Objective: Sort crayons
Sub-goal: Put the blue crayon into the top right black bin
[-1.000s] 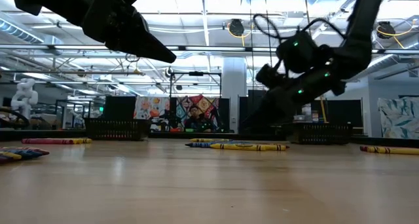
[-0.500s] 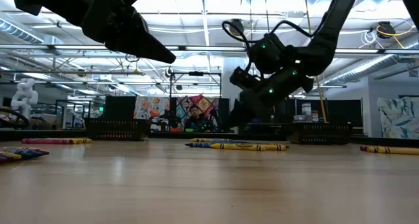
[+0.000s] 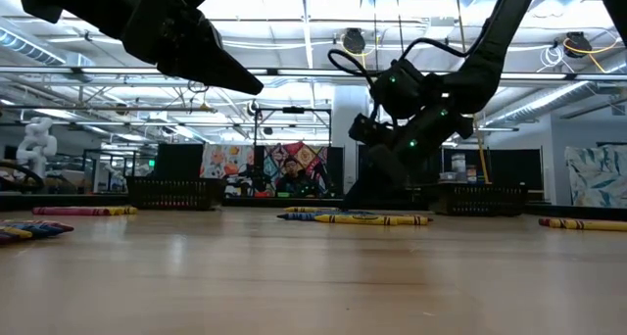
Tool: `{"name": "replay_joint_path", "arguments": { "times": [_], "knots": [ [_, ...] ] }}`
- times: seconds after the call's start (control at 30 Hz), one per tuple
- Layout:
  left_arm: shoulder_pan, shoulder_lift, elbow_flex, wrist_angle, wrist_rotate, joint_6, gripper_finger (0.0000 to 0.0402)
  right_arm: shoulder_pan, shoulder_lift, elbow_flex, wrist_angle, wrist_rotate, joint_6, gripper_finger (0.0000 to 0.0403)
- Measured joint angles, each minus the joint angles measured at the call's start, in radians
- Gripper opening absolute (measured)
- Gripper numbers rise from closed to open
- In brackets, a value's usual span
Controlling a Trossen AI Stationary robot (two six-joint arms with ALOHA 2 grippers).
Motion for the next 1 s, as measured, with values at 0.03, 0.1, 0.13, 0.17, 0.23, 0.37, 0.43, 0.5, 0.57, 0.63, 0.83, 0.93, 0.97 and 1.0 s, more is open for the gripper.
{"name": "replay_joint_path", "arguments": {
  "times": [0.03,0.1,0.13,0.17,0.23,0.37,0.43,0.5,0.57,0.63,0.83,0.93,0.97,1.0],
  "knots": [
    [0.0,0.0,0.0,0.0,0.0,0.0,0.0044,0.0,0.0,0.0,-0.008,0.001,-0.003,0.0134],
    [0.0,0.0,0.0,0.0,0.0,0.0,0.0044,-0.004,0.0,0.0,-0.036,0.001,-0.007,0.0128],
    [0.0,0.0,0.0,0.0,0.0,0.0,0.0044,-0.006,0.0,0.0,-0.041,0.001,-0.008,0.0123],
    [0.0,0.0,0.0,0.0,0.0,0.0,0.0044,-0.008,0.0,0.0,-0.048,0.002,-0.009,0.0118],
    [0.0,0.0,0.0,0.0,0.0,0.0,0.0044,-0.011,0.006,0.0,-0.047,0.002,-0.009,0.0106],
    [0.0,0.0,0.0,0.0,0.0,-0.001,0.0044,-0.014,0.032,0.002,-0.043,0.003,-0.015,0.0073],
    [-0.001,0.0,0.0,0.0,0.0,-0.006,0.0044,-0.008,0.042,0.002,-0.046,0.006,-0.01,0.0045],
    [-0.001,0.0,0.0,-0.001,0.0,-0.025,0.0044,0.002,0.046,0.003,-0.053,0.018,-0.002,0.0015],
    [-0.001,0.0,0.0,-0.003,0.0,-0.026,0.0044,0.014,0.034,0.003,-0.064,0.034,0.012,0.0009],
    [-0.001,0.0,0.0,-0.005,0.0,-0.026,0.0044,0.032,0.006,0.003,-0.1,0.067,0.029,0.001],
    [-0.001,0.0,0.0,-0.007,0.0,-0.029,0.0044,0.096,-0.207,-0.004,-0.342,0.222,-0.002,0.0004],
    [-0.001,0.0,0.0,-0.008,0.001,-0.049,0.0044,0.112,-0.348,-0.002,-0.513,0.345,-0.031,0.0003],
    [-0.001,0.0,0.0,-0.008,0.0,-0.052,0.0044,0.113,-0.393,-0.002,-0.578,0.381,-0.047,0.0002],
    [-0.001,0.0,0.0,-0.007,0.0,-0.052,0.0044,0.113,-0.437,-0.002,-0.64,0.409,-0.059,0.0002]
  ]
}}
